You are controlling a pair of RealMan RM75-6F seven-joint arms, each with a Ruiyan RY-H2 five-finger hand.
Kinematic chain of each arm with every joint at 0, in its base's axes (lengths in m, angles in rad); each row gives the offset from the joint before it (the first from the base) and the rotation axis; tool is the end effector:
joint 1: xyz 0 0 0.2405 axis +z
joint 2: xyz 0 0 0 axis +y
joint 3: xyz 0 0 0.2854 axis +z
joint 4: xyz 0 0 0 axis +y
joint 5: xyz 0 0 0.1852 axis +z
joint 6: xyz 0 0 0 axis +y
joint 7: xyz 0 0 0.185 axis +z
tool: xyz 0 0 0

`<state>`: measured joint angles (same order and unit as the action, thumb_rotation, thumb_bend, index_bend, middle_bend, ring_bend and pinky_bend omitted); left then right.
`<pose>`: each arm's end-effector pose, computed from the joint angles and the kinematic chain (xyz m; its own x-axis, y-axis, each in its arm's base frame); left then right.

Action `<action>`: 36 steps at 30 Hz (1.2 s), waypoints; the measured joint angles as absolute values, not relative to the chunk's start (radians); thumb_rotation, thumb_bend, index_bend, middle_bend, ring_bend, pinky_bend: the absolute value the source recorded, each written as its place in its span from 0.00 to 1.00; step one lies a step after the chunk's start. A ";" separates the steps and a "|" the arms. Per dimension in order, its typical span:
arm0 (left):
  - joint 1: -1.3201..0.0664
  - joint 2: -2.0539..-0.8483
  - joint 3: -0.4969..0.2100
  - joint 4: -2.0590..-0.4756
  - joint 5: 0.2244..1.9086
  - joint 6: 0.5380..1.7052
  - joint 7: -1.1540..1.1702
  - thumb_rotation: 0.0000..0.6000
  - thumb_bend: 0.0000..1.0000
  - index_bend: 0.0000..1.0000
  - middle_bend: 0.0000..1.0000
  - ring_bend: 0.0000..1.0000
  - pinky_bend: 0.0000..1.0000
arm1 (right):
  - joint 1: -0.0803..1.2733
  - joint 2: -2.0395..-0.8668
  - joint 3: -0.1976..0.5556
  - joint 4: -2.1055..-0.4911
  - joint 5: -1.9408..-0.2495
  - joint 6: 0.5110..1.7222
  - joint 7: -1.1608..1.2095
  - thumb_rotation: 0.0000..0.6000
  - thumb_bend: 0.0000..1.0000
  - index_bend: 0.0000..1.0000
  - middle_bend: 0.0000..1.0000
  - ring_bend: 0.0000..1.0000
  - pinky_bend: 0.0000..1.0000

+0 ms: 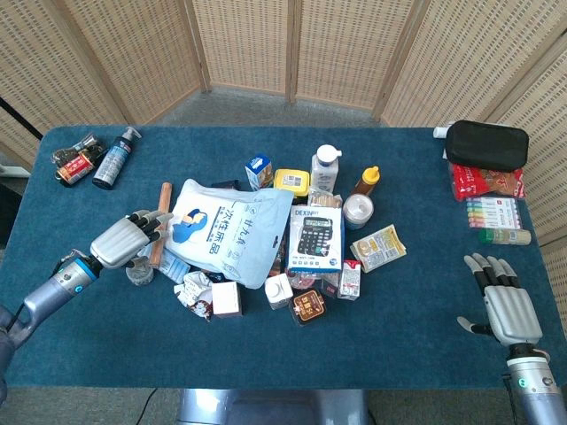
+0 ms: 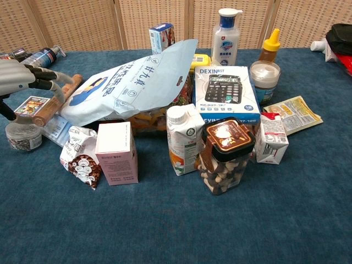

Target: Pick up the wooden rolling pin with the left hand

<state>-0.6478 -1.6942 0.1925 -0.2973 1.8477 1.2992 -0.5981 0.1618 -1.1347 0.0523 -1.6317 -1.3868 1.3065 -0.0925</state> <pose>-0.2897 0.4025 0.0346 0.7285 0.0670 0.6818 0.5428 -0.6637 -0.5147 -0.3356 -0.2449 0.1644 0.4285 -0.1550 0.8902 -0.8999 0.0150 0.4358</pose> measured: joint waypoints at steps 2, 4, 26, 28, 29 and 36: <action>-0.651 -1.704 0.192 -0.297 1.843 1.302 -0.585 1.00 0.02 0.53 0.41 0.38 0.38 | 0.160 -1.134 0.052 -1.631 -1.393 1.313 -0.088 1.00 0.00 0.00 0.00 0.00 0.00; -0.654 -1.717 0.187 -0.297 1.835 1.311 -0.571 1.00 0.06 0.69 0.58 0.50 0.49 | 0.158 -1.133 0.052 -1.632 -1.397 1.316 -0.084 1.00 0.00 0.00 0.00 0.00 0.00; -0.647 -1.617 0.069 -0.494 1.710 1.507 -0.599 1.00 0.11 0.82 0.74 0.64 0.63 | 0.115 -1.192 0.094 -1.583 -1.477 1.529 -0.159 1.00 0.00 0.00 0.00 0.00 0.00; -0.637 -1.595 0.047 -0.543 1.686 1.524 -0.609 1.00 0.11 0.82 0.74 0.64 0.63 | 0.109 -1.202 0.103 -1.579 -1.480 1.554 -0.170 1.00 0.00 0.00 0.00 0.00 0.00; -0.632 -1.585 0.038 -0.564 1.675 1.531 -0.613 1.00 0.11 0.82 0.74 0.64 0.63 | 0.104 -1.208 0.111 -1.579 -1.481 1.570 -0.174 1.00 0.00 0.00 0.00 0.00 0.00; -0.605 -1.485 -0.023 -0.715 1.623 1.575 -0.578 1.00 0.11 0.82 0.73 0.64 0.63 | 0.096 -1.214 0.122 -1.586 -1.496 1.592 -0.170 1.00 0.00 0.00 0.00 0.00 0.00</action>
<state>-0.6053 -1.4850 -0.0229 -0.7155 1.6233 1.5746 -0.5777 0.0965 -1.2136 0.1217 -1.5864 -1.4956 1.5917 -0.1696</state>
